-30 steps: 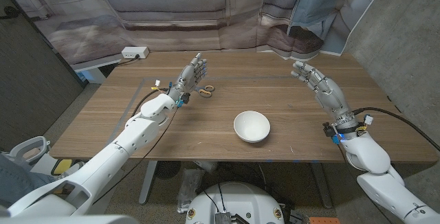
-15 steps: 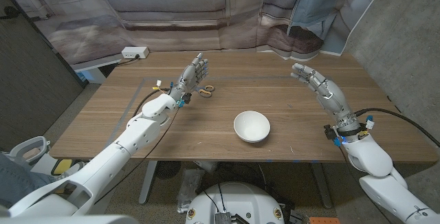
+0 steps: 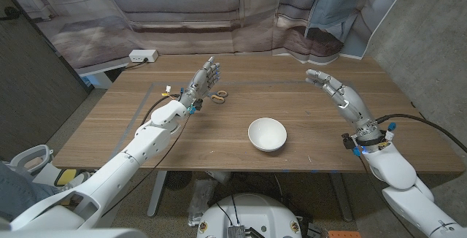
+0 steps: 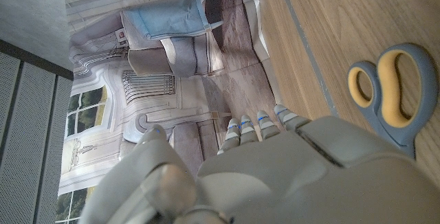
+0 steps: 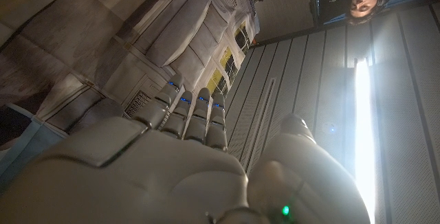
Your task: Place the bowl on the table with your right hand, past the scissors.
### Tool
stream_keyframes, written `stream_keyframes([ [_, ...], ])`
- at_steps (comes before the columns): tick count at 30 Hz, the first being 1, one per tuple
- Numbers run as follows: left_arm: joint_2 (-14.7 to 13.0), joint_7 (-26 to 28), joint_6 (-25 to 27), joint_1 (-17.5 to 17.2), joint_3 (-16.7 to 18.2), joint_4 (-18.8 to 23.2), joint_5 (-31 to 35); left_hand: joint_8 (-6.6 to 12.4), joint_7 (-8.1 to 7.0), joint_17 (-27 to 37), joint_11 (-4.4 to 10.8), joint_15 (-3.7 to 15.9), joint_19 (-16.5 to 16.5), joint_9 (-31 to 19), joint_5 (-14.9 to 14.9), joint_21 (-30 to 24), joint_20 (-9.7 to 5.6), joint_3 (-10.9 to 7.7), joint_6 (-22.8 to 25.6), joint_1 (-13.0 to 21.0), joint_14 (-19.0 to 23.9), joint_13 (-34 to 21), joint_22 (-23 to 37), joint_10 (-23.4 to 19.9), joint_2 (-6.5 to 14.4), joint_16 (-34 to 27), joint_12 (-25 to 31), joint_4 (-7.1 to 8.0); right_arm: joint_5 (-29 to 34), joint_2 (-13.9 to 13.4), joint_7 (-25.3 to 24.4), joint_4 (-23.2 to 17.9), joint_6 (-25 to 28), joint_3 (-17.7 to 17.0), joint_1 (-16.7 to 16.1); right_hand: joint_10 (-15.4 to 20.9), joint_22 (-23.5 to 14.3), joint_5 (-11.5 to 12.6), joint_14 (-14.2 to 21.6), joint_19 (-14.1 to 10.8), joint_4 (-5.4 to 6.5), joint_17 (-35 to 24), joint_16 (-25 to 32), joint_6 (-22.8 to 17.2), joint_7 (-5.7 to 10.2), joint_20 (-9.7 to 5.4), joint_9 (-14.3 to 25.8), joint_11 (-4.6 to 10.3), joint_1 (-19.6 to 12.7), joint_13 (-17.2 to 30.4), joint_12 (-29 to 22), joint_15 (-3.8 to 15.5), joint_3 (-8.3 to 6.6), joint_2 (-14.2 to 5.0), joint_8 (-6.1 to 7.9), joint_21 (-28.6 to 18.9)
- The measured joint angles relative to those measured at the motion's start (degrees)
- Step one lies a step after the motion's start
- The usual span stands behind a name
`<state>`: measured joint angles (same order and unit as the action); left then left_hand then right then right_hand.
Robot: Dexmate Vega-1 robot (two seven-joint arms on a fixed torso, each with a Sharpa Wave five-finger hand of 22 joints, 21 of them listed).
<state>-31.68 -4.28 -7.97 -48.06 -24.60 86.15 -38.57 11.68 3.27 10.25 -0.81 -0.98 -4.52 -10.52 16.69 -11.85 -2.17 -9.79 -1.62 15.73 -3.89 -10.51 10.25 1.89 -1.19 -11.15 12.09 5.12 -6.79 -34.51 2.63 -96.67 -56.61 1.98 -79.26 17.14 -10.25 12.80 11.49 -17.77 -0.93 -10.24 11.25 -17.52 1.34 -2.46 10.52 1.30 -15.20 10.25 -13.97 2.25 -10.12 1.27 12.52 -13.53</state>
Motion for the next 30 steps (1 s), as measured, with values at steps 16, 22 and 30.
stream_keyframes([
  [16, 0.0, 0.4, -0.3, -0.3, 0.3, 0.0, 0.0, -0.27, 0.00, 0.0, 0.00, 0.00, 0.0, 0.0, -0.3, 0.0, 0.00, 0.24, 0.0, 0.0, 0.0, 0.0, 0.0, 0.0, 0.0, 0.0, -0.2, -0.24, 8.4, 1.6, -1.9, -1.9, -0.1, -3.1, -1.2, 1.2, 0.0, 0.5, 0.9, -0.9, -0.41, 0.0, 0.2, -1.3, 1.33, 0.04, 0.0, 0.64, -0.2, 0.0, 0.0, 0.06, -0.09, 0.22, 0.18, 0.0],
  [22, -0.1, 0.5, -0.3, -0.4, 0.3, 0.3, 0.0, -0.27, 0.00, 0.0, 0.00, 0.00, 0.0, 0.0, -0.3, 0.0, 0.01, 0.47, 0.0, 0.0, 0.0, 0.0, 0.0, 0.0, 0.0, 0.0, -0.2, -0.01, 11.3, 2.0, -2.3, -2.7, -0.4, -4.3, -1.5, 1.2, 0.0, 0.4, 1.4, -1.0, -0.41, 0.0, 0.2, -1.3, 1.33, 0.21, 0.0, 0.64, -0.2, 0.0, 0.0, -0.07, -0.09, 0.22, 0.18, 0.0],
  [30, -0.4, 0.8, 0.0, -0.7, 0.3, 1.1, 0.1, -0.27, 0.00, 0.0, 0.00, 0.00, 0.0, 0.0, -0.3, 0.0, 0.01, 0.47, 0.0, 0.0, 0.0, 0.0, 0.0, 0.0, 0.0, 0.0, -0.2, 0.00, 15.6, 3.0, -3.1, -3.8, -0.9, -6.2, -2.3, 1.5, 0.0, 0.4, 1.5, -1.2, -0.57, 0.0, 0.2, -1.6, 1.63, 0.00, 0.0, 0.95, -0.2, 0.0, 0.0, 0.09, 0.07, 0.22, 0.18, 0.0],
])
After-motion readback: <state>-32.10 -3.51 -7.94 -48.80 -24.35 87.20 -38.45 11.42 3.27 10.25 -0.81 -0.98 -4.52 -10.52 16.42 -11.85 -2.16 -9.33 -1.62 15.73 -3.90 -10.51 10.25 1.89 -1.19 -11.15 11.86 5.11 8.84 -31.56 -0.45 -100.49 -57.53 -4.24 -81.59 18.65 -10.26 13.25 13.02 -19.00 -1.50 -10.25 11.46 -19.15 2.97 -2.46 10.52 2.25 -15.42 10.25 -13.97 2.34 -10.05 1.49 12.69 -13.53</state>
